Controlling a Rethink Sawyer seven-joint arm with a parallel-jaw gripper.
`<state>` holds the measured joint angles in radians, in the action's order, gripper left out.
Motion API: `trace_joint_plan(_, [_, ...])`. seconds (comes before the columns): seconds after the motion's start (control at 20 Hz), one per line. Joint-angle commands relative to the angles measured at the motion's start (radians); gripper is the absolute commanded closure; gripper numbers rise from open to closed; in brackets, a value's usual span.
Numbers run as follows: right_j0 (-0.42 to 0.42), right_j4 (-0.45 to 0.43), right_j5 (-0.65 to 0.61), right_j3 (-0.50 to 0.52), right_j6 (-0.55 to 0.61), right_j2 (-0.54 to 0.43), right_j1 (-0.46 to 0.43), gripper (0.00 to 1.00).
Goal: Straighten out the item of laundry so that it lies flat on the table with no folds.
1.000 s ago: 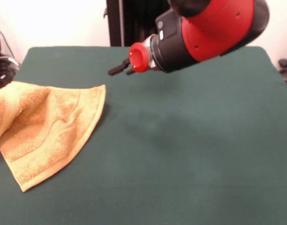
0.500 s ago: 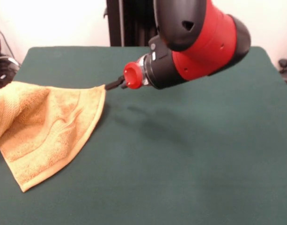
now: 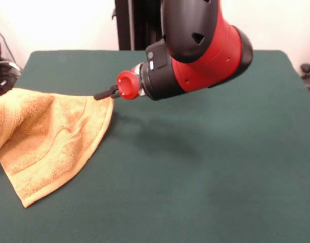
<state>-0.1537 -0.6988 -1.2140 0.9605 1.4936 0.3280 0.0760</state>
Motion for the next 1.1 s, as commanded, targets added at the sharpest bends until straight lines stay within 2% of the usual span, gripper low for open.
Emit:
trace_joint_plan(0.05, [-0.062, -0.056, 0.07, -0.048, 0.206, 0.007, -0.021, 0.0])
trace_joint_plan(0.3, [-0.052, 0.007, 0.065, -0.044, 0.326, -0.003, -0.032, 0.0])
trace_joint_plan(0.7, [0.009, 0.177, 0.032, 0.003, 0.371, -0.066, -0.014, 0.0])
trace_joint_plan(1.1, [0.002, 0.253, 0.095, 0.074, 0.429, -0.046, -0.021, 0.0])
